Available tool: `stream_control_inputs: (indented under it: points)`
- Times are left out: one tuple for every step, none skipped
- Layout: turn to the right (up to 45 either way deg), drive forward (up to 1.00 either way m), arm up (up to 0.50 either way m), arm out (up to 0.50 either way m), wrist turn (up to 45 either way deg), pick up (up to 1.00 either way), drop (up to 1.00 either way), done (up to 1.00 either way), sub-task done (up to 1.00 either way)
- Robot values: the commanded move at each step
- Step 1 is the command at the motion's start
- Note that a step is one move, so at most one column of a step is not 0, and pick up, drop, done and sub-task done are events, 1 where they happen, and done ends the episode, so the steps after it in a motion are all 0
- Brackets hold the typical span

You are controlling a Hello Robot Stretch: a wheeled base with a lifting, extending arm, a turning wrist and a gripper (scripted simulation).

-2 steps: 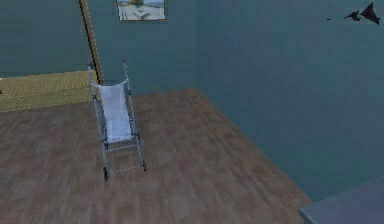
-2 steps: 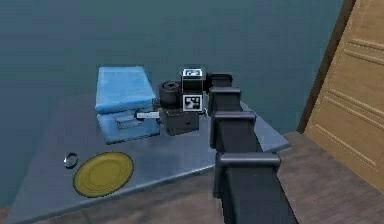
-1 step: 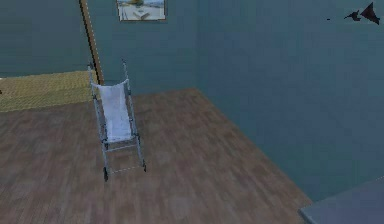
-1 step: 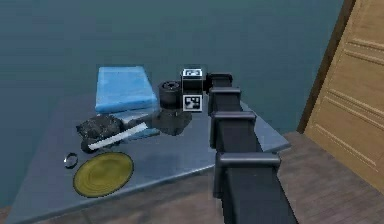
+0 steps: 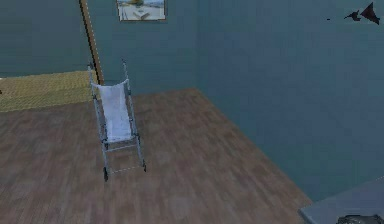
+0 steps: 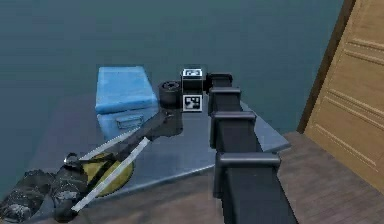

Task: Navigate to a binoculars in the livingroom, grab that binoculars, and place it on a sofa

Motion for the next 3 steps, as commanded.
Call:
stream_control_inputs:
  points:
    - [0.0,0.0,0.0,0.0,-18.0,0.0,0.0,0.0,0.0]
    - [0.0,0.0,0.0,-0.2,0.0,0.0,0.0,0.0,0.0]
    - [-45.0,0.0,0.0,0.0,0.0,0.0,0.0,0.0,0.0]
